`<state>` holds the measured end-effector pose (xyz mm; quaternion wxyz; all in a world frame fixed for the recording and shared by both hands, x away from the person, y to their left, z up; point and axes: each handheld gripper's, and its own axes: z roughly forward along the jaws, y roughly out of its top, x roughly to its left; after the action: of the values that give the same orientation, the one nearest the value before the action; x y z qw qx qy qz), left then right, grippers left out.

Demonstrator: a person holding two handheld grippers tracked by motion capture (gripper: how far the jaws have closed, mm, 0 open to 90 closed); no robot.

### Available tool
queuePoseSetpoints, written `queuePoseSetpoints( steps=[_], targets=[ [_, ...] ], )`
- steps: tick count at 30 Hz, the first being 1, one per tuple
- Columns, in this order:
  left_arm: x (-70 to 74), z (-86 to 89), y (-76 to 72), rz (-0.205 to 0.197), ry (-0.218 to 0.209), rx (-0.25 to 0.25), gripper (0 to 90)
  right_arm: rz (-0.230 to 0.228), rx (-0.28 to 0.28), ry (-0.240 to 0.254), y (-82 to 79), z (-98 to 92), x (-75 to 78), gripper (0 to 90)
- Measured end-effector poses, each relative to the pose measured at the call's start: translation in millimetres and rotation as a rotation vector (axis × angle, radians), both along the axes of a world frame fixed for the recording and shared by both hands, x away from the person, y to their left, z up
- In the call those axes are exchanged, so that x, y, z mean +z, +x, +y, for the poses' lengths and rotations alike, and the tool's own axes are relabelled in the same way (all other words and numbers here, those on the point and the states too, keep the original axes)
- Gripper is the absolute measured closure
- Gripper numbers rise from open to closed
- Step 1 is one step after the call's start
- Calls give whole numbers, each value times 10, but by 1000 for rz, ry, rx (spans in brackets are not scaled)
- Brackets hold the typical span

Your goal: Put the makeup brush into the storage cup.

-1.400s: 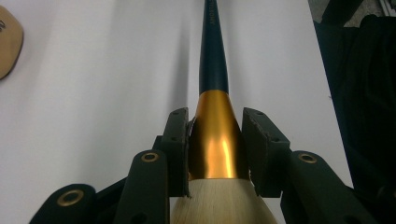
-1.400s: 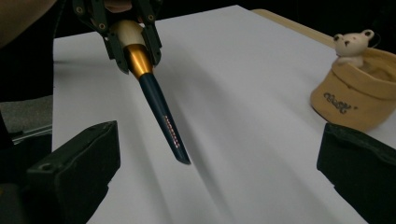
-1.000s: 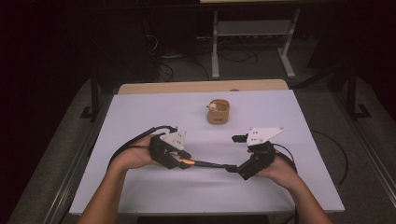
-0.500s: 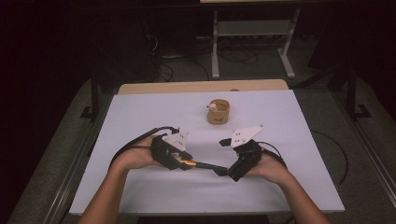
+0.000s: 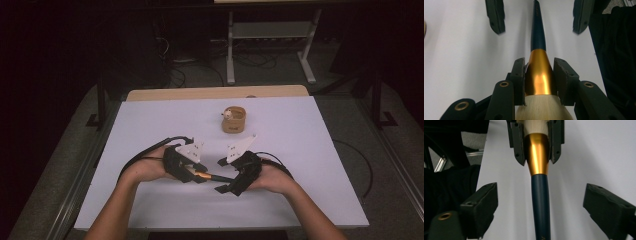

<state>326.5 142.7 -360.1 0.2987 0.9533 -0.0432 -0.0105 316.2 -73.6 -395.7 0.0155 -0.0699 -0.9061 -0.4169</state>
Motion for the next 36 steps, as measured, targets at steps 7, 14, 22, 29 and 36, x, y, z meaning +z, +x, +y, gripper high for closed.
queuePoseSetpoints(
  steps=[7, 14, 22, 29, 36],
  targets=[
    [6, 0, -10, 4, -4, 0, 634, -2, 21, -40, 34, 122, -27, 241],
    [-10, -7, -1, 17, 11, 4, 634, -22, 38, -84, 41, 206, -23, 395],
    [-26, -20, -3, 13, 27, 2, 634, -41, 49, -116, 32, 227, -27, 512],
    [-50, -41, -5, 24, 28, 5, 634, -52, 56, -140, 21, 265, -22, 604],
    [-56, -55, -3, 14, 30, -5, 634, -59, 64, -150, 17, 287, -29, 663]
  ],
)
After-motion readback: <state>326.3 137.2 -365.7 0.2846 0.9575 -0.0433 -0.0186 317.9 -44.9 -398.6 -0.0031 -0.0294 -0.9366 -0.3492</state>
